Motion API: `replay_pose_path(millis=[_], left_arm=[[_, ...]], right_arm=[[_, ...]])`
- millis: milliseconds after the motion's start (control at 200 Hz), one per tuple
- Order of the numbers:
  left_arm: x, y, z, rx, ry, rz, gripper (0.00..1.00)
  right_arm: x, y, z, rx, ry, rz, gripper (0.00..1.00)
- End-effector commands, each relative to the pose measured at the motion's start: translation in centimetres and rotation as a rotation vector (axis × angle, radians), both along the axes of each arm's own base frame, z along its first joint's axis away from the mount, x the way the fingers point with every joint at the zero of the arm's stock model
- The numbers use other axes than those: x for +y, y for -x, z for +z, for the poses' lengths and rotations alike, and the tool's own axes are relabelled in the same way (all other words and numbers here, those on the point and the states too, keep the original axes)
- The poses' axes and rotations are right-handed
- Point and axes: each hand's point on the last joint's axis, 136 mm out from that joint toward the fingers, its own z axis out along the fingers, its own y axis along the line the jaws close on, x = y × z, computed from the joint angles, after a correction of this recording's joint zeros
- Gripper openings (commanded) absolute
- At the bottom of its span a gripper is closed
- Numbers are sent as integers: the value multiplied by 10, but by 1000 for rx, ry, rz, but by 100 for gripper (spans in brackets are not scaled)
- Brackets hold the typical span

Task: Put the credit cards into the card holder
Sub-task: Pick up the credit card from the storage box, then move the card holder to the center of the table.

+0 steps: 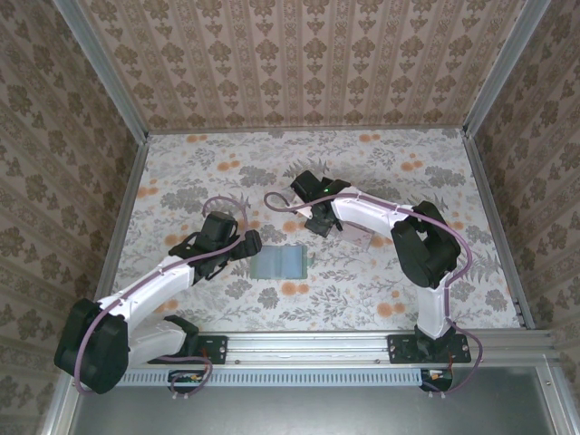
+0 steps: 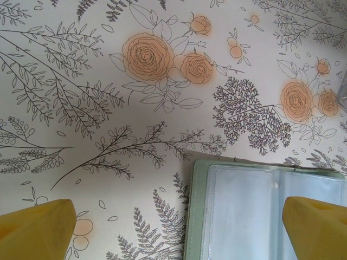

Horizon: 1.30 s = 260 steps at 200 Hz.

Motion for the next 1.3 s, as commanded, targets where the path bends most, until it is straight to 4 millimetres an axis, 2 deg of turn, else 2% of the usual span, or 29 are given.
replay_pose_path(millis=[0, 140, 320, 470, 575, 790, 880, 965, 1045, 1195, 1295], left_arm=[[-1, -3, 5, -18, 7, -16, 100], [0, -2, 5, -17, 4, -16, 100], [-1, -3, 4, -18, 5, -15, 100], [-2, -3, 4, -16, 7, -18, 100], [-1, -2, 4, -18, 3, -19, 100], [4, 0, 5, -24, -15, -15, 100], [6, 1, 5, -24, -24, -16, 100], [9, 2, 3, -23, -40, -13, 100], [13, 4, 1, -16, -59, -8, 100], [20, 7, -3, -3, -97, 3, 100], [23, 8, -6, 5, -118, 6, 100]], right_arm=[[5, 6, 8, 5, -11, 41, 3], [9, 4, 25, -27, -32, 48, 0], [14, 1, 61, -104, -90, 48, 0], [12, 0, 73, -131, -102, 35, 0], [14, 1, 90, -152, -150, -2, 0], [32, 28, 144, -135, -425, -116, 0], [42, 43, 154, -75, -564, -212, 0], [55, 59, 151, 12, -702, -323, 0], [67, 70, 137, 99, -840, -443, 0], [82, 85, 95, 254, -1046, -669, 0], [87, 92, 71, 314, -1108, -759, 0]])
